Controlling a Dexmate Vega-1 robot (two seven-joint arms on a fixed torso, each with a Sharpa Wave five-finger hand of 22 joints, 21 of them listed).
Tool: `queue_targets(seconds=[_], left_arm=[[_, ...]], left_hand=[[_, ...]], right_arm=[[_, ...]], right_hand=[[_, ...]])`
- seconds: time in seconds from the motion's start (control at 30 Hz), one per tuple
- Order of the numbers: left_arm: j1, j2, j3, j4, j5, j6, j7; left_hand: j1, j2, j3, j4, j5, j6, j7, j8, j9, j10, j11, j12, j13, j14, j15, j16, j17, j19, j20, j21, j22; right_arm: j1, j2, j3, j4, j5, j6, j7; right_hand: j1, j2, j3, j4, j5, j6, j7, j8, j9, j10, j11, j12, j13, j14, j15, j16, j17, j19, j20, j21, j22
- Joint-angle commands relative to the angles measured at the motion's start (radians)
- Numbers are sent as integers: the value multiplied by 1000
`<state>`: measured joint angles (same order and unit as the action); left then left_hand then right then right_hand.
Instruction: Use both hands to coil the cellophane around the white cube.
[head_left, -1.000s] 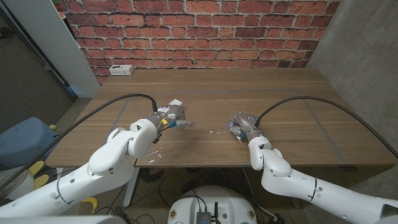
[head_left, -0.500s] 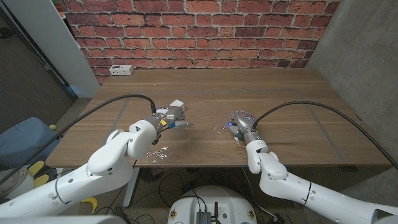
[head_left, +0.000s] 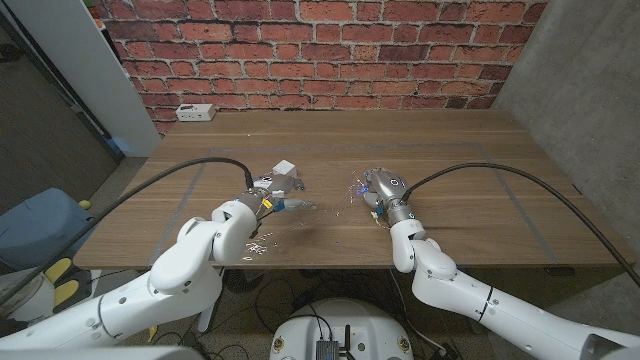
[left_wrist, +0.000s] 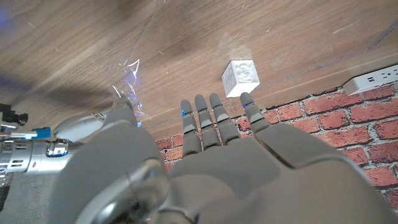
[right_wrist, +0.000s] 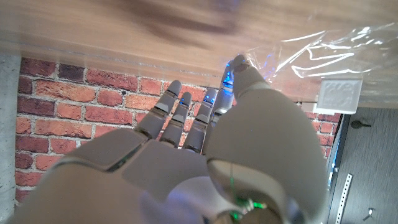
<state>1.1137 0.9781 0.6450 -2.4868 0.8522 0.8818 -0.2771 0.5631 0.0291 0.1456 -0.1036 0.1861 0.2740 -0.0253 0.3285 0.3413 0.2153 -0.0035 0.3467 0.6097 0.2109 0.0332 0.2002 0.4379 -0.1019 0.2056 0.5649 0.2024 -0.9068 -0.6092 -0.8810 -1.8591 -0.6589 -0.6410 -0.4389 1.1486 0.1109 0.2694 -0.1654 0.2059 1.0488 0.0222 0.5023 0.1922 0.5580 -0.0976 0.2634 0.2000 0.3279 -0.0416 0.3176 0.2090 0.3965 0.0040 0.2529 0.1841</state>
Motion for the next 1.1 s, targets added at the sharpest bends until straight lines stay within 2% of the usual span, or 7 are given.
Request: queue_targets(seconds=[0.03,0.3,0.5,0.63,0.73,0.87,1.1], left_arm=[[-67,-71,154,11,344,129,-239],[-58,-160,122,47,573,40,-529],[-23,-227,57,62,608,-67,-619],[-30,-265,36,76,648,-148,-720],[-34,-304,28,92,733,-194,-801],[-1,-368,11,111,896,-234,-821],[104,-461,-57,101,1038,-272,-698]], left_hand=[[-24,-6,-13,5,11,-4,0,-1,5,-26,12,-4,5,-44,18,-9,4,-43,7,-18,5],[-37,-42,-40,0,26,-112,23,-44,9,-141,50,-26,10,-144,48,-13,5,-108,8,-50,10],[-26,-27,-46,0,37,-347,30,-123,23,-309,89,-54,24,-261,92,-8,17,-176,8,-85,18],[4,-2,-32,-10,34,-471,37,-143,32,-358,99,-56,32,-298,104,-4,22,-202,8,-98,22],[99,93,40,-41,23,-518,57,-127,35,-367,101,-34,41,-292,102,12,23,-205,8,-99,27],[268,82,129,-77,21,-344,42,-53,28,-227,61,61,42,-151,40,47,-4,-60,7,-41,31],[290,32,172,-53,12,65,37,100,15,-53,36,136,-5,32,-14,64,-46,84,9,13,21]], right_arm=[[37,66,33,28,-9,42,-41],[74,112,20,59,-28,-5,-36],[94,129,13,78,-36,-19,-44],[105,138,13,92,-39,-21,-59],[113,141,13,102,-39,-19,-68],[122,144,13,113,-34,-20,-70],[136,151,13,137,-30,-37,-77]], right_hand=[[15,0,10,-6,-7,44,42,12,14,7,10,-5,2,-8,-137,-8,-3,-10,12,-7,1],[16,-6,19,-4,-12,50,59,18,24,10,16,-9,3,-13,-128,-20,-6,-31,23,-17,1],[15,-7,22,-2,-12,50,60,20,28,14,17,-10,3,-11,-127,-22,-6,-33,25,-18,1],[14,-8,24,-1,-13,47,61,20,31,15,15,-11,4,-9,-126,-23,-6,-35,25,-19,1],[14,-8,26,-1,-13,48,61,21,32,17,15,-11,4,-7,-126,-24,-6,-36,27,-20,1],[13,-11,28,0,-14,48,59,23,35,21,15,-11,4,-6,-126,-26,-6,-37,30,-21,1],[10,-16,30,1,-16,48,59,24,39,23,15,-13,5,-4,-125,-28,-5,-40,33,-23,1]])
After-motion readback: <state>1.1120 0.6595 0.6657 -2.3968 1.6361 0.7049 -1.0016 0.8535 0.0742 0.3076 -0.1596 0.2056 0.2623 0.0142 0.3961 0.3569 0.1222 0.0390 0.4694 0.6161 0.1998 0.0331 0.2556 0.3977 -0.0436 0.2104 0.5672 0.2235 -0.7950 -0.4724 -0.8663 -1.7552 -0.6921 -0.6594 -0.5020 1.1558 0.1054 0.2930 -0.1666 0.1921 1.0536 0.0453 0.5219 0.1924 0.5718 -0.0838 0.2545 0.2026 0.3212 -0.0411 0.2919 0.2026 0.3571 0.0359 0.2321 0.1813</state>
